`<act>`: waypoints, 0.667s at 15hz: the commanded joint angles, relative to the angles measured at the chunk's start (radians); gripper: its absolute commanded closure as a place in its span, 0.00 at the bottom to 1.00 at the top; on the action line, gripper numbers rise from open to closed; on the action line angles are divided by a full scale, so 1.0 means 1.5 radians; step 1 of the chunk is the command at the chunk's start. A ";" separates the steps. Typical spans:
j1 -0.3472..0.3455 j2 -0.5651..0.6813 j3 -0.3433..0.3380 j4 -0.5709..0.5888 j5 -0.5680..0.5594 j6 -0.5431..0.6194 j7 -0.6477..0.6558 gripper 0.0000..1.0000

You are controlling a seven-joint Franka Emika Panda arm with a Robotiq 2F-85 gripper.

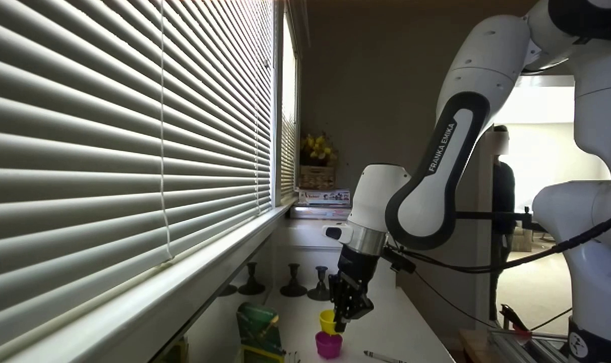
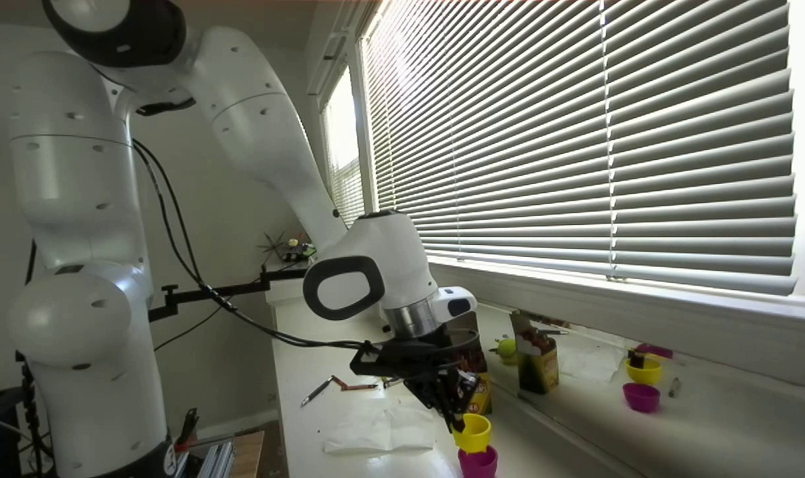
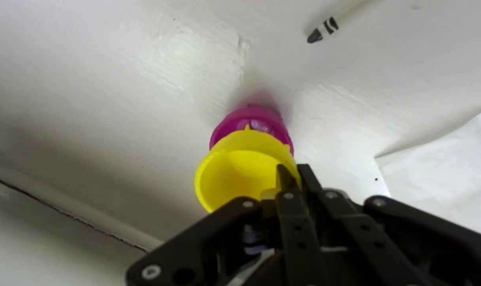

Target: Pick up the yellow cup and put it inside the purple cup

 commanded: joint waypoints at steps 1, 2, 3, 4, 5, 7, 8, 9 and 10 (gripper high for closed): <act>0.007 0.010 0.009 0.000 0.032 0.023 -0.003 0.98; 0.007 0.011 0.011 0.000 0.039 0.028 -0.006 0.98; 0.008 0.011 0.014 0.000 0.048 0.032 -0.011 0.98; 0.008 0.012 0.016 0.000 0.054 0.037 -0.012 0.98; 0.008 0.014 0.019 0.000 0.060 0.041 -0.014 0.98; 0.007 0.017 0.024 0.000 0.073 0.044 -0.016 0.98; 0.007 0.020 0.025 0.000 0.079 0.045 -0.016 0.98; 0.006 0.023 0.026 0.000 0.084 0.046 -0.017 0.98; 0.005 0.027 0.026 0.000 0.087 0.048 -0.017 0.98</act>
